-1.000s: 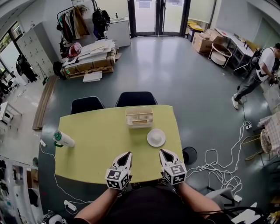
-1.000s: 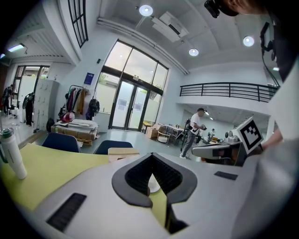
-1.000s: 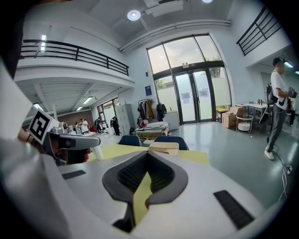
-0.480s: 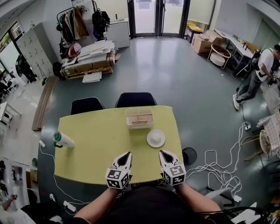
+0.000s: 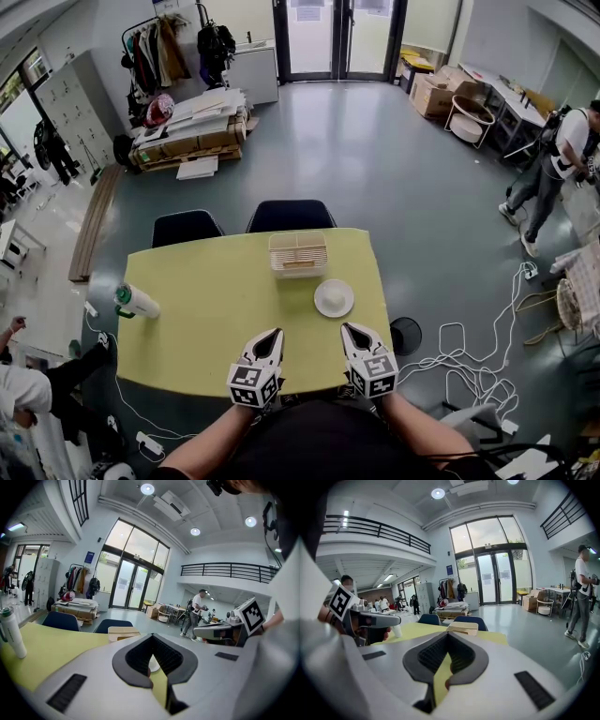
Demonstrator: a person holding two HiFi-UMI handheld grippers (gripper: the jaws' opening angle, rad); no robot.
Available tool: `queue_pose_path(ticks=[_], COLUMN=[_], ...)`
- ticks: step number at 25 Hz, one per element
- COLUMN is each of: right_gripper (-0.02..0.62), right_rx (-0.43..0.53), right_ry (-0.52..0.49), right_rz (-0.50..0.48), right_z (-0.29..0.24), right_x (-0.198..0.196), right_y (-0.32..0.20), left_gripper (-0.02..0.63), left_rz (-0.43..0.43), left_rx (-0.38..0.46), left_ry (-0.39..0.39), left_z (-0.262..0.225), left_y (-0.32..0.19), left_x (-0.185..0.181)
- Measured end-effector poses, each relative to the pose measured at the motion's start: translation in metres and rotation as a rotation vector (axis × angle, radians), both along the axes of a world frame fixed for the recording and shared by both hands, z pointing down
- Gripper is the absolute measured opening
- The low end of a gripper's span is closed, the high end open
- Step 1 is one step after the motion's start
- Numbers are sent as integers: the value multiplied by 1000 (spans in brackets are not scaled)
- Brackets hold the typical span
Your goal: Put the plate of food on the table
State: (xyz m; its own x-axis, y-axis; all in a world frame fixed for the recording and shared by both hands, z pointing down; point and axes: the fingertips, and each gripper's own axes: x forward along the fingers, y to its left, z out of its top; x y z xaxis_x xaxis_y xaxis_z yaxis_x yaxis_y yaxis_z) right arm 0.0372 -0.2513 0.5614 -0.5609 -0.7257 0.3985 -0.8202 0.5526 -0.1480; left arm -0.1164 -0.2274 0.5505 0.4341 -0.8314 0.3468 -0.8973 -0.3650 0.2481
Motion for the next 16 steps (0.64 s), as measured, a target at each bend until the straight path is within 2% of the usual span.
queue_pose_path(ticks=[16], right_gripper=[11], right_rx=[-4], right_ry=[-5], right_rz=[14], right_z=[1], right_x=[8], right_y=[0], left_gripper=[9], left_rz=[-2], left_rx=[-3], left_ry=[2], left_z=[3], left_y=[4], left_x=[7])
